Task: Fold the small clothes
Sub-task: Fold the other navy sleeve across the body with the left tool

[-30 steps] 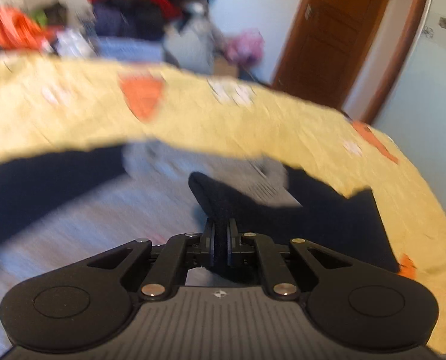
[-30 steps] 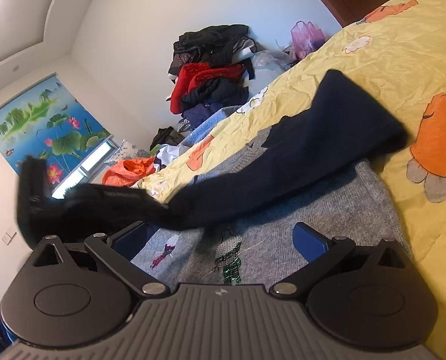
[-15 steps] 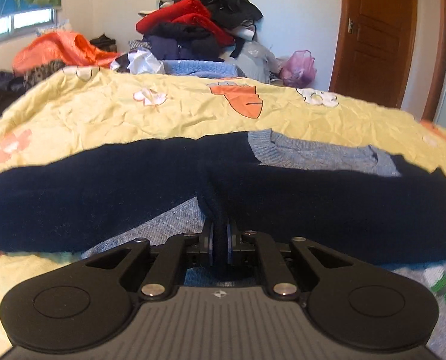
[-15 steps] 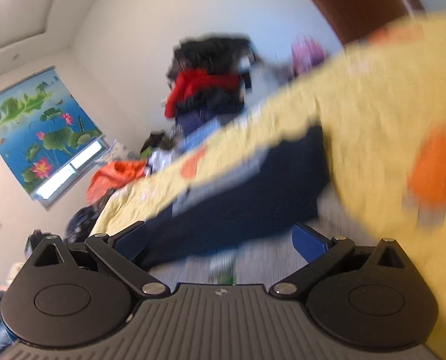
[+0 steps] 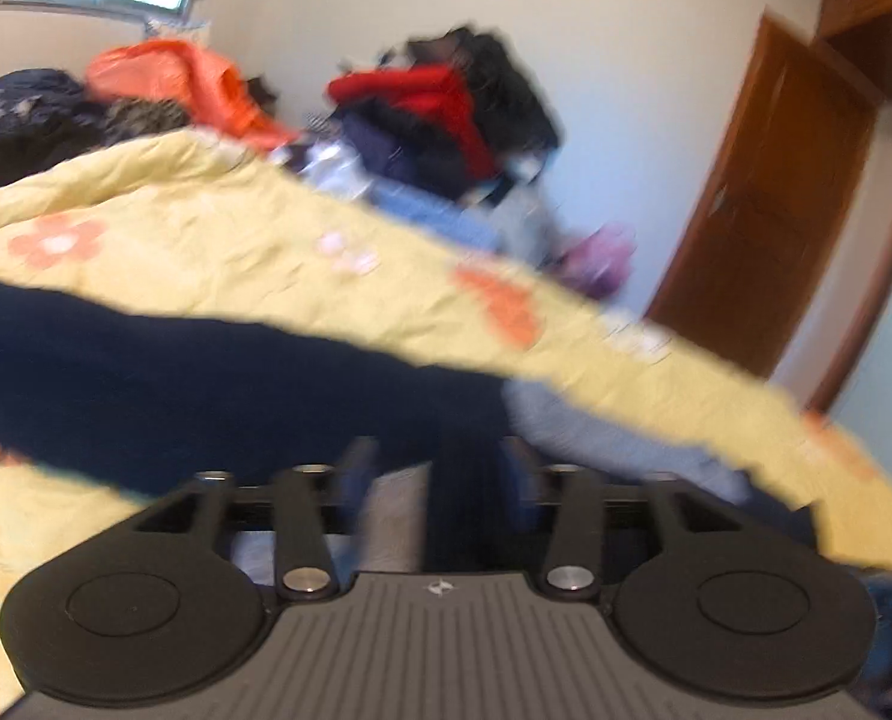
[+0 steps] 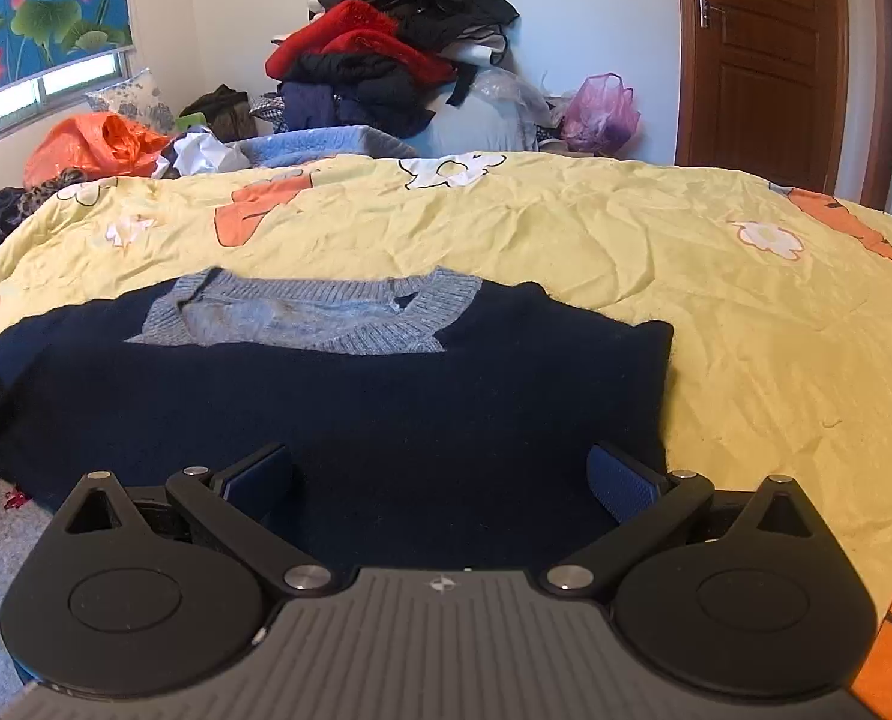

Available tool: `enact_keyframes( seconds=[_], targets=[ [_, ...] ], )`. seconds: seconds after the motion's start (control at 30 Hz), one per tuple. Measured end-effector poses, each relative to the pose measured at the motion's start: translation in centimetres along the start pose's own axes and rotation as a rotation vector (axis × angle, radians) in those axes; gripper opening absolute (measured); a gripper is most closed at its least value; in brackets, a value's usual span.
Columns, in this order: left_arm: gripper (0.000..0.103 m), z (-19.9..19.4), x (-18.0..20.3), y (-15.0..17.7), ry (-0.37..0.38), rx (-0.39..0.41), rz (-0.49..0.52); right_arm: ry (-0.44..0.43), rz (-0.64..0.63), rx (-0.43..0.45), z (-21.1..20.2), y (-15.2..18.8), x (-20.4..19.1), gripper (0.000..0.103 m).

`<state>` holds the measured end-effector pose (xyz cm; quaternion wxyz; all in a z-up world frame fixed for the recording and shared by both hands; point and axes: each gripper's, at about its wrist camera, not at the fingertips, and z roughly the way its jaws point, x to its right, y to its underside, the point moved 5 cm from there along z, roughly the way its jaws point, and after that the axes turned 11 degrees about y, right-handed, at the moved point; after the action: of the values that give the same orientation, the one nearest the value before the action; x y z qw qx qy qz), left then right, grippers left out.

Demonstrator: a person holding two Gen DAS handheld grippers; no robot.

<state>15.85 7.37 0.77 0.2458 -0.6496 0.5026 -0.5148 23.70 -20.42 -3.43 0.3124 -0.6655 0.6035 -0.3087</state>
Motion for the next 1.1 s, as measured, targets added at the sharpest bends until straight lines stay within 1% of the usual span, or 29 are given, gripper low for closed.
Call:
enact_keyframes(
  seconds=[0.03, 0.07, 0.1, 0.13, 0.17, 0.2, 0.23, 0.3, 0.33, 0.37, 0.4, 0.43, 0.47, 0.5, 0.57, 0.7, 0.73, 0.8, 0.83, 0.87, 0.9, 0.93, 1.0, 1.07, 1.1],
  targets=[
    [0.078, 0.4, 0.9, -0.2, 0.031, -0.014, 0.010, 0.006, -0.008, -0.001, 0.1, 0.0, -0.1, 0.103],
    [0.088, 1.3, 1.8, -0.4, 0.050, -0.054, 0.032, 0.009, -0.011, -0.001, 0.0, 0.1, -0.1, 0.103],
    [0.088, 2.5, 2.5, -0.3, 0.056, -0.112, 0.052, 0.009, -0.011, -0.001, 0.1, 0.0, -0.1, 0.103],
    [0.088, 3.9, 2.6, -0.1, 0.048, -0.171, 0.050, 0.008, -0.010, -0.001, 0.2, 0.1, -0.1, 0.103],
    [0.088, 5.4, 2.2, 0.5, 0.037, -0.239, 0.022, 0.007, -0.010, 0.000, 0.3, 0.4, -0.1, 0.103],
    [0.089, 6.6, 1.8, 0.9, 0.031, -0.268, 0.022, 0.006, -0.008, 0.000, 0.2, 0.4, -0.1, 0.103],
    [0.090, 6.7, 1.9, 0.9, 0.024, -0.244, 0.070, 0.003, -0.004, 0.001, 0.4, 0.5, 0.0, 0.103],
    [0.092, 6.9, 2.1, 1.1, 0.040, -0.267, 0.112, -0.004, 0.004, 0.002, 0.4, 0.5, 0.1, 0.103],
    [0.093, 6.6, 2.1, 0.9, 0.042, -0.273, 0.119, -0.009, 0.008, 0.003, 0.5, 0.5, 0.2, 0.103],
    [0.092, 5.8, 1.7, 0.6, 0.026, -0.266, 0.104, -0.013, 0.014, 0.004, 0.4, 0.5, 0.3, 0.103],
    [0.093, 4.6, 0.9, 0.2, 0.015, -0.242, 0.072, -0.018, 0.019, 0.005, 0.4, 0.5, 0.4, 0.103],
    [0.093, 3.1, -0.2, -0.3, 0.022, -0.200, 0.034, -0.025, 0.027, 0.007, 0.4, 0.5, 0.5, 0.103],
    [0.093, 1.4, -1.8, -0.8, 0.023, -0.148, -0.012, -0.031, 0.035, 0.009, 0.3, 0.4, 0.6, 0.103],
    [0.093, -0.5, -3.8, -1.6, 0.007, -0.092, -0.066, -0.037, 0.043, 0.011, 0.2, 0.4, 0.8, 0.103],
    [0.093, -4.3, -8.7, -3.2, -0.053, 0.008, -0.196, -0.047, 0.057, 0.015, 0.1, 0.5, 0.9, 0.103],
    [0.093, -10.8, -20.4, -5.1, -0.179, 0.163, -0.553, -0.052, 0.064, 0.017, 0.0, 0.5, 1.0, 0.103],
    [0.093, -12.3, -23.0, -5.3, -0.215, 0.210, -0.623, -0.049, 0.060, 0.017, 0.0, 0.5, 1.0, 0.103],
    [0.093, -14.8, -27.2, -5.4, -0.282, 0.292, -0.725, -0.042, 0.055, 0.017, -0.1, 0.5, 0.9, 0.103],
    [0.093, -15.5, -29.0, -5.2, -0.291, 0.309, -0.777, -0.039, 0.052, 0.017, -0.1, 0.5, 0.9, 0.103],
    [0.092, -16.0, -30.6, -4.9, -0.275, 0.314, -0.830, -0.037, 0.049, 0.017, -0.1, 0.5, 0.9, 0.103],
    [0.093, -16.5, -31.7, -4.7, -0.226, 0.336, -0.850, -0.035, 0.046, 0.016, -0.1, 0.5, 0.8, 0.103],
    [0.093, -16.6, -32.2, -5.0, -0.207, 0.338, -0.856, -0.033, 0.044, 0.016, -0.1, 0.5, 0.8, 0.103],
    [0.093, -16.3, -32.8, -5.5, -0.205, 0.331, -0.858, -0.030, 0.039, 0.015, -0.1, 0.5, 0.7, 0.103],
    [0.092, -15.5, -33.1, -6.2, -0.220, 0.329, -0.834, -0.030, 0.039, 0.015, -0.1, 0.5, 0.7, 0.103],
    [0.088, -15.2, -33.1, -6.4, -0.237, 0.320, -0.820, -0.030, 0.040, 0.015, -0.1, 0.5, 0.7, 0.103]
  ],
)
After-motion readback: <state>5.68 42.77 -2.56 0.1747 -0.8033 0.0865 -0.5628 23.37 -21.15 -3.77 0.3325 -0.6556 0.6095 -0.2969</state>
